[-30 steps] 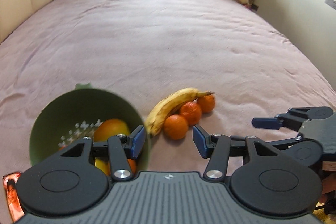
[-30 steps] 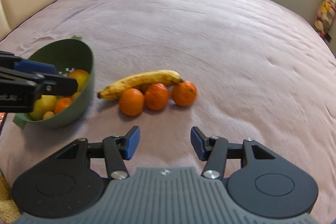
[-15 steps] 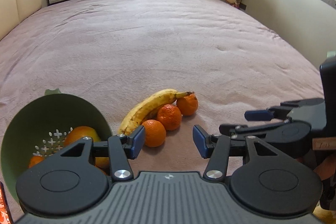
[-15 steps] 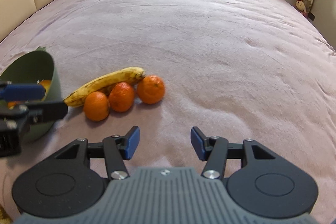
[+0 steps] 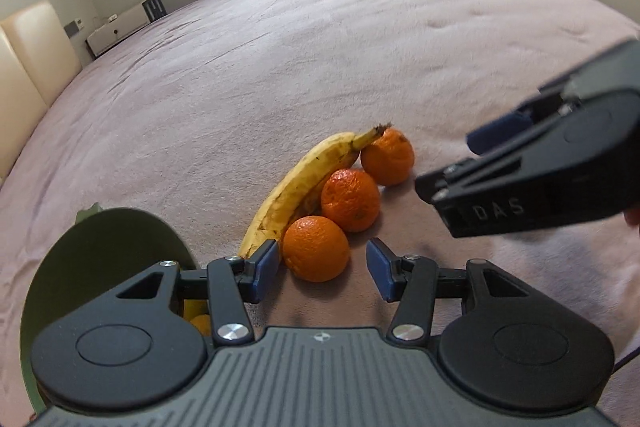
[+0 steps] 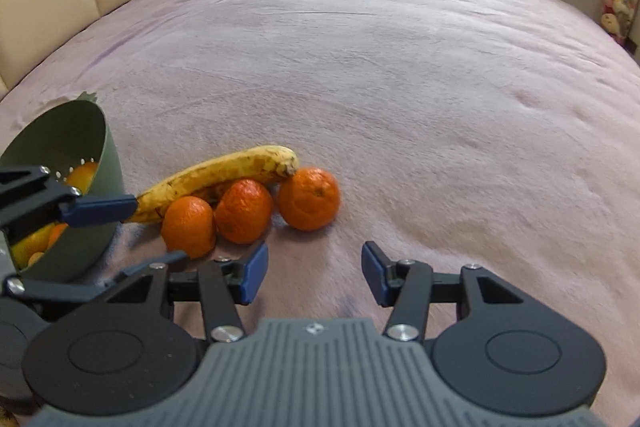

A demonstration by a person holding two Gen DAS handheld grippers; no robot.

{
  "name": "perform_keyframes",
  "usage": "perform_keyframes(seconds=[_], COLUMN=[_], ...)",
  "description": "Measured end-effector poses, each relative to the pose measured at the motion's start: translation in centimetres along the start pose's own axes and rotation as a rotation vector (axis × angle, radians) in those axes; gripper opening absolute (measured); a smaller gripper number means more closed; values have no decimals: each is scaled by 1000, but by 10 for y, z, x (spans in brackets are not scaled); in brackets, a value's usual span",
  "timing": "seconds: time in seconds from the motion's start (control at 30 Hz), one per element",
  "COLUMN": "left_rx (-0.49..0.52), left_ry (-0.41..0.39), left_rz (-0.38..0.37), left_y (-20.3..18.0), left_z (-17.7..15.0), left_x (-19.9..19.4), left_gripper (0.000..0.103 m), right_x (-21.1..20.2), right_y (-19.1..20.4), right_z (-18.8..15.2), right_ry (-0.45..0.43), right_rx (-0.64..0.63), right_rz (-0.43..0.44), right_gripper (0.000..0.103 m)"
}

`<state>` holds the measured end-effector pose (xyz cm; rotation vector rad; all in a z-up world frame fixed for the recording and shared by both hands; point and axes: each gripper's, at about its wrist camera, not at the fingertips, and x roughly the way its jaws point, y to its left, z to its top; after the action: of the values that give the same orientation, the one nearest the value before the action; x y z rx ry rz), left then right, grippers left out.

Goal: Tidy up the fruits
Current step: 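Grasp a mandarin with the left tool while the right tool grasps another mandarin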

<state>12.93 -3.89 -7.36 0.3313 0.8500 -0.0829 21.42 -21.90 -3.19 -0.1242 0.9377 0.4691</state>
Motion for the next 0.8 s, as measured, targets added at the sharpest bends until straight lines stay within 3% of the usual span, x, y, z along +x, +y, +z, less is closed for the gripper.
perform_keyframes(seconds=[0.23, 0.4, 0.8], left_rx=[51, 87, 150], left_ry=[41, 45, 34], left_rz=[32, 49, 58], left_y=[-7, -11, -17], left_z=[-1, 1, -1], left_x=[19, 30, 40], left_gripper=[60, 60, 62], right_x=[24, 38, 52], right_y=[4, 8, 14], right_z=[9, 10, 21], right_ry=[26, 44, 25], right_rx=[-116, -218, -354], right_rz=[-18, -64, 2], right_gripper=[37, 37, 47])
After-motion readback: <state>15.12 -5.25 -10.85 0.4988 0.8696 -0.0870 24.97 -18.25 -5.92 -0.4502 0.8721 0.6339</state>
